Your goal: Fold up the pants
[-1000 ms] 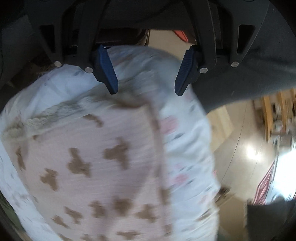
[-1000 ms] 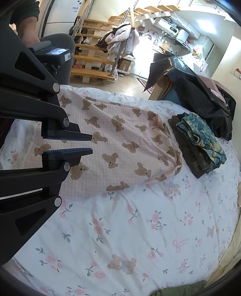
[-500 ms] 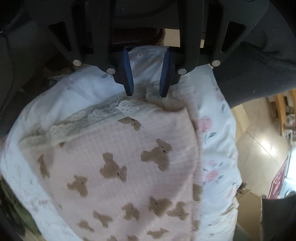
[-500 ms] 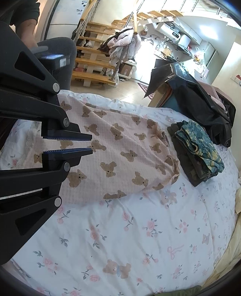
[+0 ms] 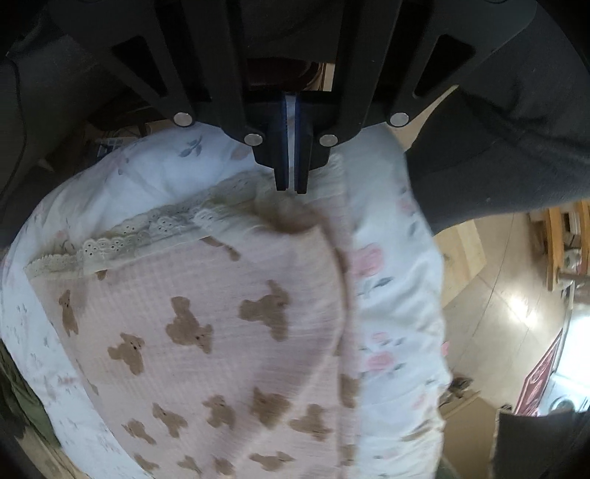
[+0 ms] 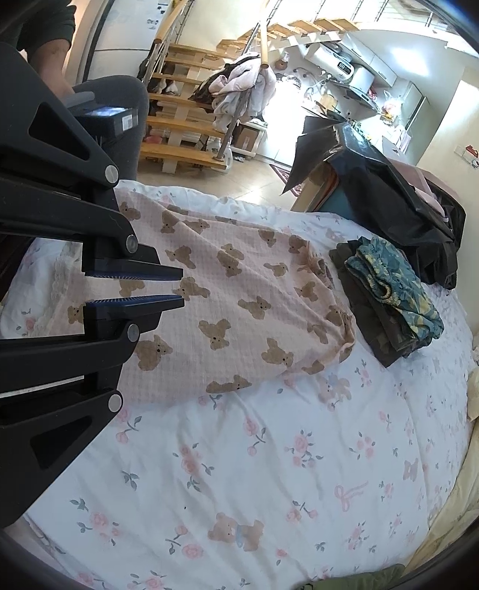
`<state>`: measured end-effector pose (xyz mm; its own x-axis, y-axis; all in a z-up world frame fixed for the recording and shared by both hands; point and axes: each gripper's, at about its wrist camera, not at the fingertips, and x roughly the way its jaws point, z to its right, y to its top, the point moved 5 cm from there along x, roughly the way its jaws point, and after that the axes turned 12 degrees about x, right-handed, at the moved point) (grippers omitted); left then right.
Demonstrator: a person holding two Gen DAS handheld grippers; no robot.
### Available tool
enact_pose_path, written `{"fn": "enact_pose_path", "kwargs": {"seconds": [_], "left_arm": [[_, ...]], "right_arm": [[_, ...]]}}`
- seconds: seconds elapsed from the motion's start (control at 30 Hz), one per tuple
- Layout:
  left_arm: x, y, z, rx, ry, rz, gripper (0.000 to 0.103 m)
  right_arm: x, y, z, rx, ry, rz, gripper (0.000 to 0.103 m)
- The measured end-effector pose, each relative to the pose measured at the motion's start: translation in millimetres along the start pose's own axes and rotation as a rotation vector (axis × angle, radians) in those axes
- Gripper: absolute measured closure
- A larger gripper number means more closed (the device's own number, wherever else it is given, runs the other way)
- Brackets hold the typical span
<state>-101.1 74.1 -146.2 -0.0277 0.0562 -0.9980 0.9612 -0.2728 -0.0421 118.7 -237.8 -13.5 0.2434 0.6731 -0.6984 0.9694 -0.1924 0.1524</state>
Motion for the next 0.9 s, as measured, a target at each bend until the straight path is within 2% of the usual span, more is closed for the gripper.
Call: {"fn": "enact_pose_path", "kwargs": {"seconds": [0.1,0.17,0.23,0.27,0.3,0.37,0.57,0.67,0.7,0.77,0.83,0.9], "left_arm": [[-1.8,-9.8,-4.9,-0.025,-0.013,-0.009,0.102],[-9.5,-5.4,-0.8,0.001,-0.019,0.017,0.102],[-8.2,-0.5,10.3,0.014,-0.039,0.008,0.101],[-9.6,6.6,13.2,0.023,-0.041,0.004,0.097],[-8.8,9.1,20.2,0.043,-0.039,0.006,0.088],[-1.6,14.0,28.7,0.087,0.004,0.014,0.083],[24.9,21.4,29.9,0.086,0.055,-0.044,0.083],[27.9,28.3,31.0,0.090,0.069,-0.026,0.083],[29.7,29.1,30.6,0.091,0.065,-0.030,0.086],[31.9,28.0,24.0,0.047,0.033,-0.046,0.102],[27.9,27.0,17.6,0.020,0.011,-0.036,0.103],[12.7,23.0,16.5,0.023,0.024,0.000,0.103]], "right_arm": [[0.6,-0.7,-0.7,-0.002,0.001,-0.002,0.093],[0.5,-0.9,-1.4,-0.002,-0.003,-0.005,0.093],[1.1,-1.4,-2.4,-0.005,-0.008,-0.006,0.093],[1.7,-1.7,-2.3,-0.006,-0.010,-0.007,0.093],[2.0,-1.9,-2.4,-0.006,-0.014,-0.007,0.093],[2.2,-2.5,-0.6,-0.003,-0.017,-0.008,0.093],[-1.7,-2.3,3.5,0.009,-0.018,0.005,0.093],[-1.3,-2.3,3.3,0.007,-0.017,0.003,0.093],[-1.2,-2.5,3.3,0.005,-0.018,0.002,0.093],[-0.3,-3.2,3.1,0.001,-0.019,-0.003,0.093],[0.0,-3.8,2.4,-0.003,-0.020,-0.006,0.093],[0.1,-3.8,1.7,-0.005,-0.019,-0.006,0.093]]}}
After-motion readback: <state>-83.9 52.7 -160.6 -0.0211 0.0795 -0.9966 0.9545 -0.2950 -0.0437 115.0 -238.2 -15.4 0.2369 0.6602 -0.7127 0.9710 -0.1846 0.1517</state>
